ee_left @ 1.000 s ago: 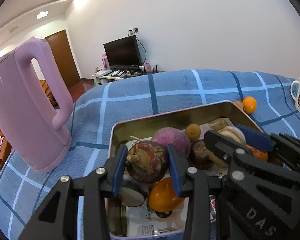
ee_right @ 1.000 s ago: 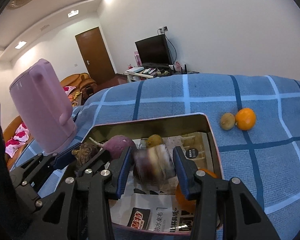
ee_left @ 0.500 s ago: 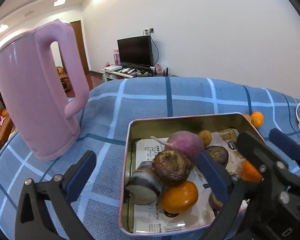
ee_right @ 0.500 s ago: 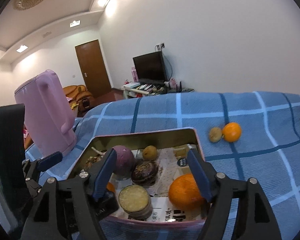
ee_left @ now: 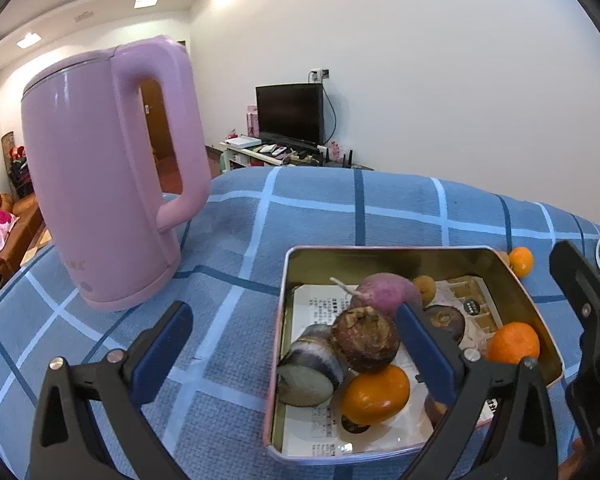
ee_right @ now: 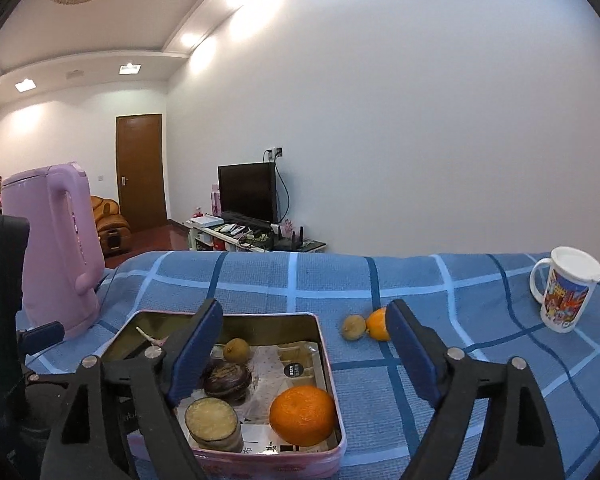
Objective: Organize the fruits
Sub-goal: 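Withdraw both open tools from the tin toward the orange and small fruit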
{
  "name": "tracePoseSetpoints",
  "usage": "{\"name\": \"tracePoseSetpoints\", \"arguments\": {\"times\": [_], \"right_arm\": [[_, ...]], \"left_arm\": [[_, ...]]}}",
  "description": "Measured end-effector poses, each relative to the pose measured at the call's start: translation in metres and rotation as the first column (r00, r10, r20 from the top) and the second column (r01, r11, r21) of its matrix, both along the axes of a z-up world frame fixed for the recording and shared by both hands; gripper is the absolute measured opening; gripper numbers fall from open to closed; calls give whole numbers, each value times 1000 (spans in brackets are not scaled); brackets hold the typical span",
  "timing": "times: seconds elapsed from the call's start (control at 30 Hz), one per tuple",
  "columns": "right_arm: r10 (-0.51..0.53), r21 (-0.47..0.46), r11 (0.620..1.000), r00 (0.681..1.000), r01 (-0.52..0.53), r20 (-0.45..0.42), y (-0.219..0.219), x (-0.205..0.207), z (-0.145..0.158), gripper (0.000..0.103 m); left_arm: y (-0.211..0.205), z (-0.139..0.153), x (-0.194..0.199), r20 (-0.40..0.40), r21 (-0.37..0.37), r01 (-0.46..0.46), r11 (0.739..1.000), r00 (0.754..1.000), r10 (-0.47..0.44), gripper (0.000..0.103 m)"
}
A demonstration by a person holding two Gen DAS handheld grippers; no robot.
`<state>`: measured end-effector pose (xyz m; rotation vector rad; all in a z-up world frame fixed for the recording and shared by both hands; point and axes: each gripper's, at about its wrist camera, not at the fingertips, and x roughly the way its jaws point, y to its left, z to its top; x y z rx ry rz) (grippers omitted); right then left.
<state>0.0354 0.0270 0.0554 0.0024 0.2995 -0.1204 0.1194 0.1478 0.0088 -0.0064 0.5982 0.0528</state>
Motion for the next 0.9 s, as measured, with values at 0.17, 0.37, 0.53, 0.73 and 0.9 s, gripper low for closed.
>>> {"name": "tracePoseSetpoints", "arguments": {"times": [0.17, 0.37, 0.53, 0.73, 0.9], "right_arm": [[-17, 6, 1000, 1000, 17, 0, -6, -5, 2, 85], [-47, -5, 999, 999, 47, 0, -9, -13, 1, 85], [-73, -3, 997, 997, 73, 1, -19, -20, 1, 85], [-94, -4, 996, 996, 94, -6, -32, -29, 1, 85], [-111, -10, 994, 994, 110, -14, -48, -36, 2, 85]], "left_arm": [[1, -1, -3, -11, 2, -20, 1000, 1000, 20, 103], [1, 0, -15, 6, 0, -36, 999, 999, 36, 103], [-4, 5, -30, 62, 19, -44, 999, 997, 42, 103], [-19, 10, -44, 104, 49, -4, 999, 995, -1, 103], [-35, 11, -52, 116, 73, 36, 997, 992, -44, 103]]}}
